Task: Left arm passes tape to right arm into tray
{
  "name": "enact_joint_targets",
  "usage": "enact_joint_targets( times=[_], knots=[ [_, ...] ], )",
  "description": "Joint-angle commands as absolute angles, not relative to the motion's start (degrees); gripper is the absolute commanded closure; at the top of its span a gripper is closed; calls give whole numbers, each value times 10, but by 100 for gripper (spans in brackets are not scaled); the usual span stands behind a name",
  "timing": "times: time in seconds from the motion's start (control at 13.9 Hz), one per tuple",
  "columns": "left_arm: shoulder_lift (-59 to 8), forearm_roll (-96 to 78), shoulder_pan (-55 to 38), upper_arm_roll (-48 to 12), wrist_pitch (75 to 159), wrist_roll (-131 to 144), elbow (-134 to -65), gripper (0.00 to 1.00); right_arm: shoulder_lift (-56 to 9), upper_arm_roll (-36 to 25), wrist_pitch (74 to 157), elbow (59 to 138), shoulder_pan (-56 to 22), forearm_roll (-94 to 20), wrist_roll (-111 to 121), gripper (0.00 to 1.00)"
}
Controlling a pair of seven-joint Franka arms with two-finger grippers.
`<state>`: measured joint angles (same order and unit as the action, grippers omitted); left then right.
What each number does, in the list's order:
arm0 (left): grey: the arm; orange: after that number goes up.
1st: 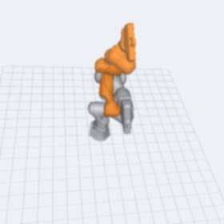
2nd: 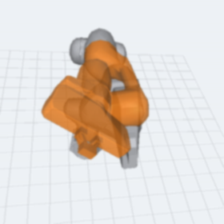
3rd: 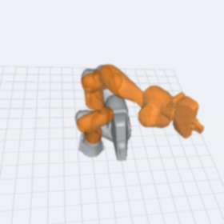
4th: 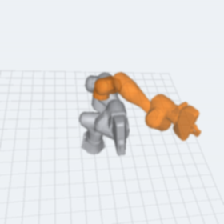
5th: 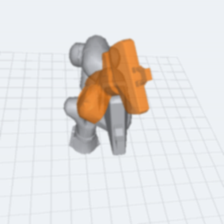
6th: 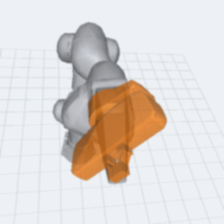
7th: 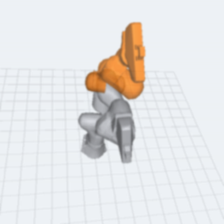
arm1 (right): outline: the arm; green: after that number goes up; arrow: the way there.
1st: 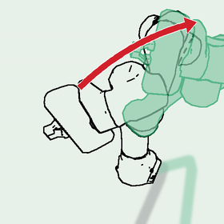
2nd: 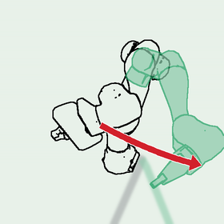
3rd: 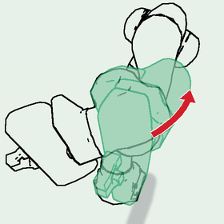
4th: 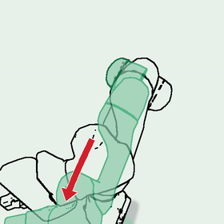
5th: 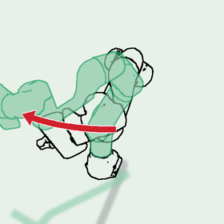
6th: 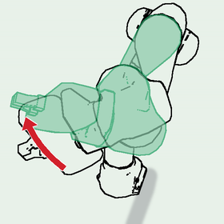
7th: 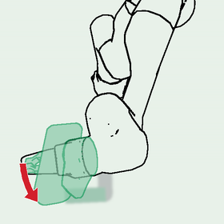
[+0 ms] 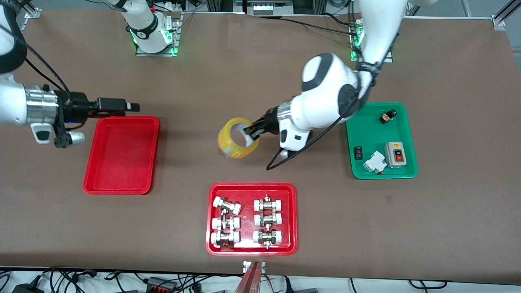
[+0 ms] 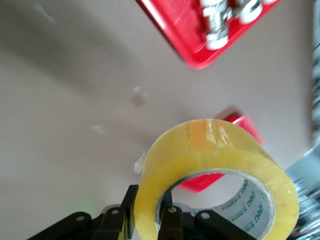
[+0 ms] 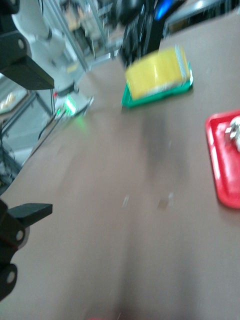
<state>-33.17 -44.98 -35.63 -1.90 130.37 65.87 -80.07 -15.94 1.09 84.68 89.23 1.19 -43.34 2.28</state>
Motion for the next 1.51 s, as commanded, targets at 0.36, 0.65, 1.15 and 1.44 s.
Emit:
enact_joint_targets(
  times=[0.36,0.65,1.15,1.44],
  knots=[
    [-419,-463,-444,-11,1536,896,-732,100,-233,21,925,880,-14,-515,172,0],
    [-423,-461,-450,-11,1552,957,-732,99,-258,22,1025,879,-67,-533,178,0],
    [-434,-461,-458,-11,1578,992,-732,97,-282,23,1149,876,-116,-563,188,0],
    [-434,-461,-457,-11,1578,991,-733,96,-290,23,1166,876,-127,-568,188,0]
  ],
)
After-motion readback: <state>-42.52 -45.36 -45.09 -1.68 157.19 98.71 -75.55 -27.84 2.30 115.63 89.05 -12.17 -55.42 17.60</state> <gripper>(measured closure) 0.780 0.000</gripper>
